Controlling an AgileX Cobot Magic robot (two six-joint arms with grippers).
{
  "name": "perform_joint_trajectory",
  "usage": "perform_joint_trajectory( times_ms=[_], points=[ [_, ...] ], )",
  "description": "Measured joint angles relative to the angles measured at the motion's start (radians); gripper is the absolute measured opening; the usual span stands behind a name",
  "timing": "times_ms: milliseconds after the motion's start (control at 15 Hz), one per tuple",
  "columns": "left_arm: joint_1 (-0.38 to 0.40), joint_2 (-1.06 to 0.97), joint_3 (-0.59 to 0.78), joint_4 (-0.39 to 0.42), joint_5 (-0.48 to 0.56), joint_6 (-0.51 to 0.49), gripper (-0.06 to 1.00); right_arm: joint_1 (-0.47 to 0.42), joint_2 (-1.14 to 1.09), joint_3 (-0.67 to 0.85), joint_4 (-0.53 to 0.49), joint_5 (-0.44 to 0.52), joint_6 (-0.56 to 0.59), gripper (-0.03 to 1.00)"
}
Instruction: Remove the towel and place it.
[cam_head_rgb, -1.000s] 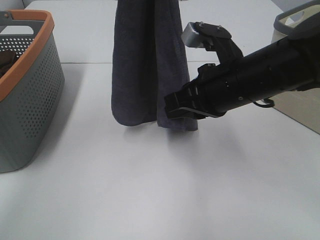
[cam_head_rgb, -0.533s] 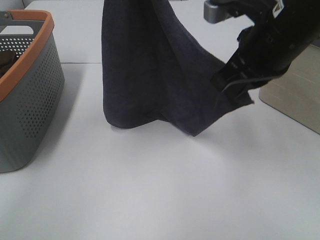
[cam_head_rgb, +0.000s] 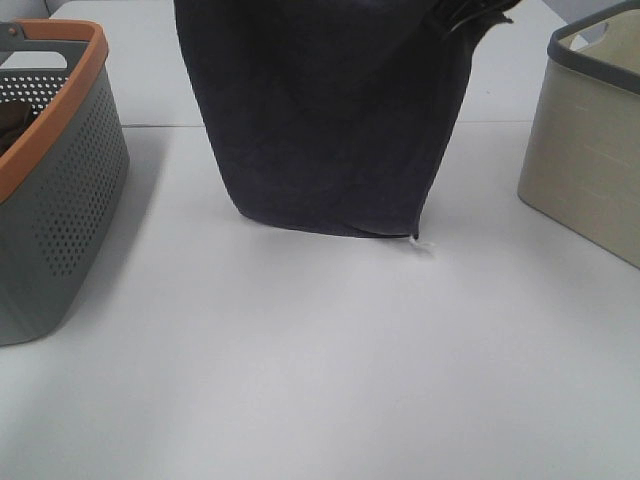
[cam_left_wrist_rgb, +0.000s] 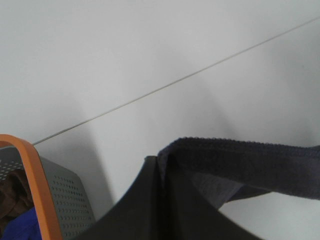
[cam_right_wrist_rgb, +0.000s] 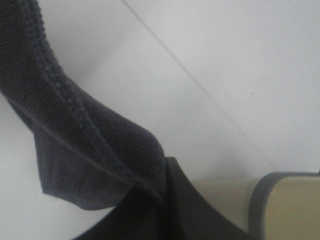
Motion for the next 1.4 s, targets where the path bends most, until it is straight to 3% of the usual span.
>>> perform_joint_trajectory(
  times_ms=[200,467,667,800,933,1067,1133,1333,1400],
  points=[
    [0.033,0.036,0.000,0.012,-0.126,-0.079,0.00,0.000,0.099,-0.096,-0.143,-0.089,-0.008,0.00],
    [0.054,0.079,0.000,0.062,-0.366,-0.112,0.00,-0.062,0.221,-0.215,-0.166,-0.251,0.019,0.00],
    [0.065,0.123,0.000,0.178,-0.580,-0.125,0.00,-0.149,0.306,-0.343,-0.100,-0.383,0.051,0.00],
    [0.077,0.180,0.000,0.224,-0.690,-0.168,0.00,-0.187,0.377,-0.384,-0.017,-0.532,0.053,0.00],
    [0.081,0.247,0.000,0.234,-0.703,-0.177,0.00,-0.214,0.440,-0.385,0.021,-0.595,0.053,0.00],
    [0.072,0.294,0.000,0.236,-0.665,-0.175,0.00,-0.242,0.486,-0.385,0.062,-0.587,0.053,0.00],
    [0.059,0.304,0.000,0.236,-0.630,-0.163,0.00,-0.247,0.492,-0.385,0.091,-0.537,0.053,0.00],
    [0.006,0.305,0.000,0.212,-0.477,-0.065,0.00,-0.243,0.491,-0.385,0.261,-0.262,-0.017,0.00],
    [0.002,0.305,0.000,0.194,-0.443,-0.042,0.00,-0.243,0.491,-0.385,0.294,-0.212,-0.045,0.00]
  ],
)
